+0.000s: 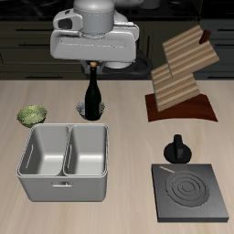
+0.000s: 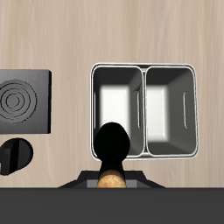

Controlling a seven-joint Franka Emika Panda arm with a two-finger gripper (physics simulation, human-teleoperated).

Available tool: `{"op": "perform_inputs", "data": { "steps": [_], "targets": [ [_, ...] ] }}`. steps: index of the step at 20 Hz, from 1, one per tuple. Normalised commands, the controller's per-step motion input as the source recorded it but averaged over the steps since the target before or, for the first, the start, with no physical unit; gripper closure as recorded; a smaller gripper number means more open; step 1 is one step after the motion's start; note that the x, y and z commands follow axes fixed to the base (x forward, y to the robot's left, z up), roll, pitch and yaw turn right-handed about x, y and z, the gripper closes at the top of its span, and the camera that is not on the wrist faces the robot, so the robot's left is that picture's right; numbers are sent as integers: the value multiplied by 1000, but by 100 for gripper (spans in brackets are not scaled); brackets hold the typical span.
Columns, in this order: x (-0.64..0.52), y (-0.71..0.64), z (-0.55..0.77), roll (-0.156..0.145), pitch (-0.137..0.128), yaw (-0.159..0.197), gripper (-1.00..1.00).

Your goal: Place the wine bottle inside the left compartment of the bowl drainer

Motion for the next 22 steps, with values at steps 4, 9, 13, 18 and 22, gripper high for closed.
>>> {"op": "perform_inputs", "data": {
  "steps": [4, 9, 13, 18, 22],
  "targets": [
    [161, -48, -236, -21, 32, -12, 100],
    [90, -19, -145, -6, 9, -3, 100],
    [109, -63, -435, -7, 39, -32, 100],
    [119, -23, -444, -15, 52, 0, 100],
    [48, -41, -377, -5, 43, 2, 100]
  ]
}}
